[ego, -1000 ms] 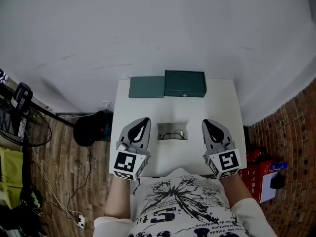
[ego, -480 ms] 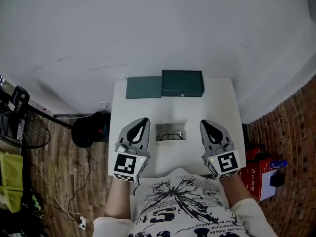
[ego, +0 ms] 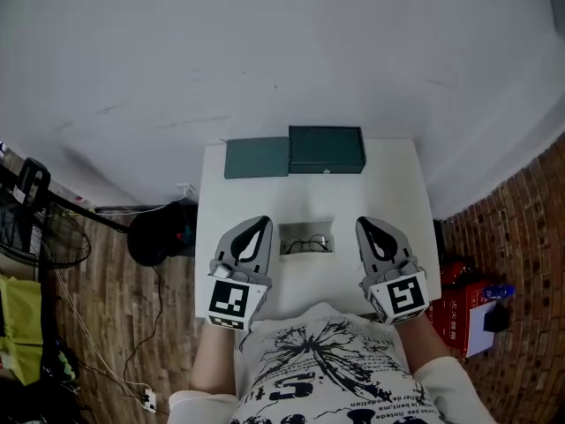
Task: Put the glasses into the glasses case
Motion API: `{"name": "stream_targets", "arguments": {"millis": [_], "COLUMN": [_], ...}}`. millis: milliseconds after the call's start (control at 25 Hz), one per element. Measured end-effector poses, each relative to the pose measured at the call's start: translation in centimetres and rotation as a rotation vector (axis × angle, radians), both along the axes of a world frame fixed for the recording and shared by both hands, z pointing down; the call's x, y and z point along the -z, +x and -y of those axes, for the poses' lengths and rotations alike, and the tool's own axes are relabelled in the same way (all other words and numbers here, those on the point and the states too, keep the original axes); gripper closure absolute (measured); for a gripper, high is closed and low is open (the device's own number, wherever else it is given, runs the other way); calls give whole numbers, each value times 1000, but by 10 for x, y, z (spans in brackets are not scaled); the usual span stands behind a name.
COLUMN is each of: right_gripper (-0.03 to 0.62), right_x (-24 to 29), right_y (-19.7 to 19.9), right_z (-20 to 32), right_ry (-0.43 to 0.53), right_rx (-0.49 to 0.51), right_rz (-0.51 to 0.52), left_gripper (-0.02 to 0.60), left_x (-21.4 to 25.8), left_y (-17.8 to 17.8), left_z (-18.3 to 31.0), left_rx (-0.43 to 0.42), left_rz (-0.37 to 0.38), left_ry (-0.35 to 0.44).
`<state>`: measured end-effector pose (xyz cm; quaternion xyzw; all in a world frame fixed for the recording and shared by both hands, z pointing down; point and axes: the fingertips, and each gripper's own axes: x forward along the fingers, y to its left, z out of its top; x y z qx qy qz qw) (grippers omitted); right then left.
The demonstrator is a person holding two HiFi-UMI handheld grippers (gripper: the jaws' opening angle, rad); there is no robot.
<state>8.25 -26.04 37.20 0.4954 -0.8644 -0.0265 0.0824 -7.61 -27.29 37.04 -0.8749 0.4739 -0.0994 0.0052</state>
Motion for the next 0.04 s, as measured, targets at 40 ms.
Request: {"name": "stream_targets", "arguments": {"millis": [40], "right_gripper": [580], "right_x": [-1], "right_y": [0], "right_z": [1], "right_ry": [2], "right_rx": [2], "right_rz": [-4], "left_gripper": [568], "left_x": [0], "left_y": [1], "left_z": [0], "left_rx": [-3], "left_rz": [4], "left_ry": [-1]}}
